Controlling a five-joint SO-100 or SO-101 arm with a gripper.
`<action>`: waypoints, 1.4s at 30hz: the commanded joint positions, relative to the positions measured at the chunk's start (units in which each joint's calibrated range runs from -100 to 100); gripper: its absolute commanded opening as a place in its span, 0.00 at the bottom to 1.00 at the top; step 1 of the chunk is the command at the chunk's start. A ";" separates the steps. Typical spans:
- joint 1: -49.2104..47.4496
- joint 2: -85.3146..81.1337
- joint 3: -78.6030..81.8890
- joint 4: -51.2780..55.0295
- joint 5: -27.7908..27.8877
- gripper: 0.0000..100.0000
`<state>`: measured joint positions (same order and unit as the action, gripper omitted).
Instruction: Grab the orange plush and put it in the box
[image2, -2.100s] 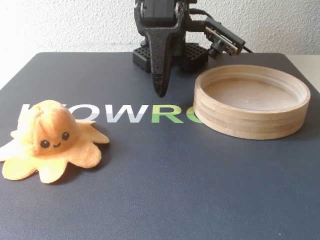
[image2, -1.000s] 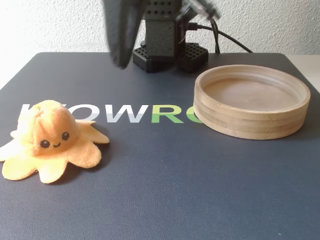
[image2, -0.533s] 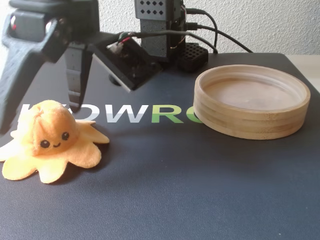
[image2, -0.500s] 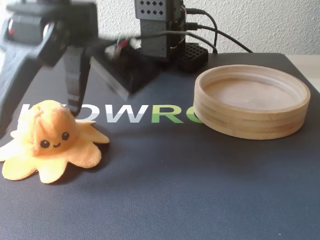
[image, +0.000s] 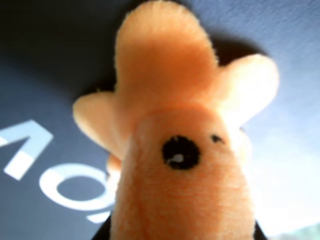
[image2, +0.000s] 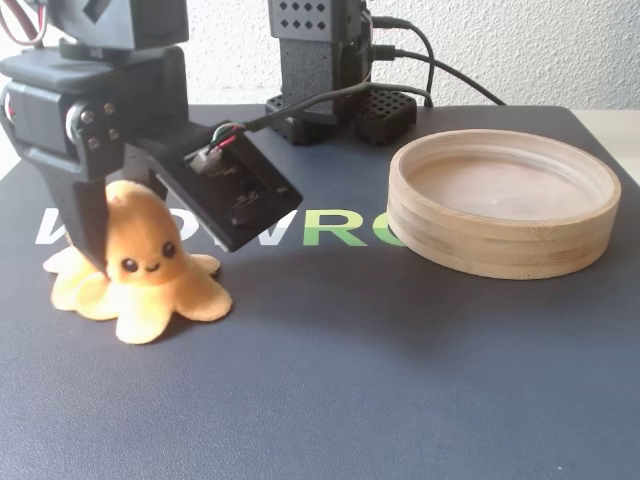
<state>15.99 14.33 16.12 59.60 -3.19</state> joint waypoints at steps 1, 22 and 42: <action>-4.15 -7.93 -2.16 1.25 0.07 0.01; -48.38 -38.11 11.35 14.21 -17.08 0.01; -50.47 -58.85 35.92 7.95 -17.76 0.45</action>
<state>-34.64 -43.00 51.59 67.60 -20.84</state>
